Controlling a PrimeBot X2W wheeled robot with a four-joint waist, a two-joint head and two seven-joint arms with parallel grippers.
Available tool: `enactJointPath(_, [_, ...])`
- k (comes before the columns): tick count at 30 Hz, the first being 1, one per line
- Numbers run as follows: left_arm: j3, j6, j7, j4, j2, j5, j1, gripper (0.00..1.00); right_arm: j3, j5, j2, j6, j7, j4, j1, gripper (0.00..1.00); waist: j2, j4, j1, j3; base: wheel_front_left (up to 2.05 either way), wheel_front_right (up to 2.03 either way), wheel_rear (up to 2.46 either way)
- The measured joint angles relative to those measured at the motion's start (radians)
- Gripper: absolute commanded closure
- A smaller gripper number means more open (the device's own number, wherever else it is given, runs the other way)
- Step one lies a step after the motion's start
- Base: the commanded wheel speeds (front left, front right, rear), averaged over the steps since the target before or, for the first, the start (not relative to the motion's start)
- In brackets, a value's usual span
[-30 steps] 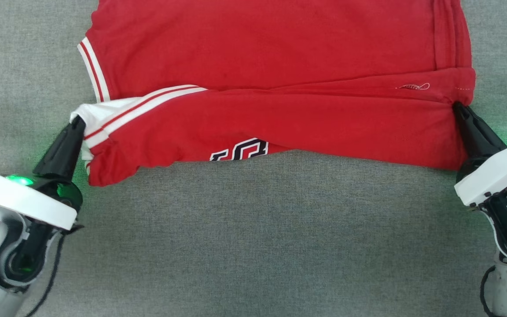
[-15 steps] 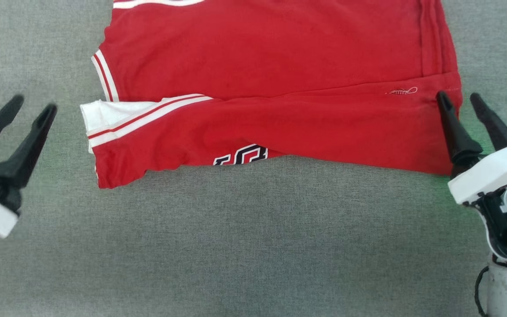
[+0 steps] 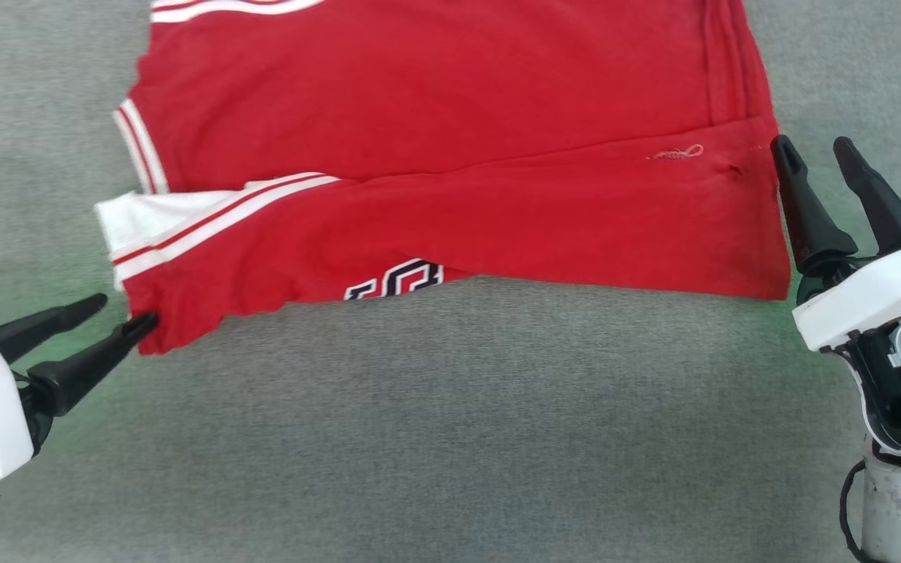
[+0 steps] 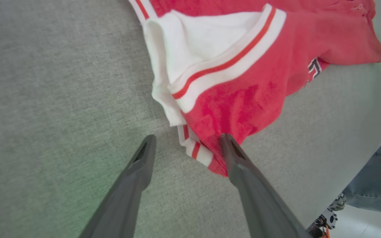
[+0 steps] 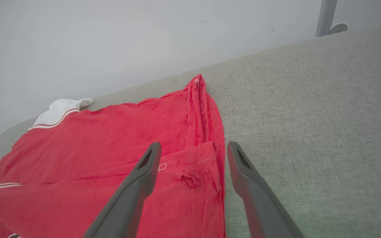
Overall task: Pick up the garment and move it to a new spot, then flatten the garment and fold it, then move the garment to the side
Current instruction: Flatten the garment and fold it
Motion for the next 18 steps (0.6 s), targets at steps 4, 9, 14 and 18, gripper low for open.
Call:
enactJointPath(4, [-0.024, 0.0, 0.029, 0.04, -0.016, -0.027, -0.021, 0.0, 0.007, 0.014, 0.0, 0.0, -0.017, -0.001, 0.0, 0.0, 0.0, -0.025, 0.0, 0.022, 0.0, 0.0, 0.0])
enactJointPath(9, [-0.042, -0.002, 0.082, 0.086, -0.021, -0.059, -0.057, 0.0, 0.021, 0.025, 0.0, 0.0, -0.037, -0.001, 0.0, 0.0, 0.0001, -0.055, 0.0, 0.051, 0.0, 0.0, 0.0])
enactJointPath(14, [-0.053, 0.0, 0.151, 0.077, 0.001, -0.096, -0.085, 0.78, 0.031, 0.022, -0.001, 0.0, -0.04, -0.008, 0.0, 0.0, 0.0001, -0.08, -0.0001, 0.071, 0.0, 0.0, 0.0])
enactJointPath(18, [-0.047, 0.0, 0.15, 0.059, 0.002, -0.123, -0.087, 1.0, 0.038, 0.0, -0.001, 0.0, -0.007, -0.029, 0.002, 0.0, 0.0001, -0.088, 0.0, 0.077, 0.0, 0.0, 0.0])
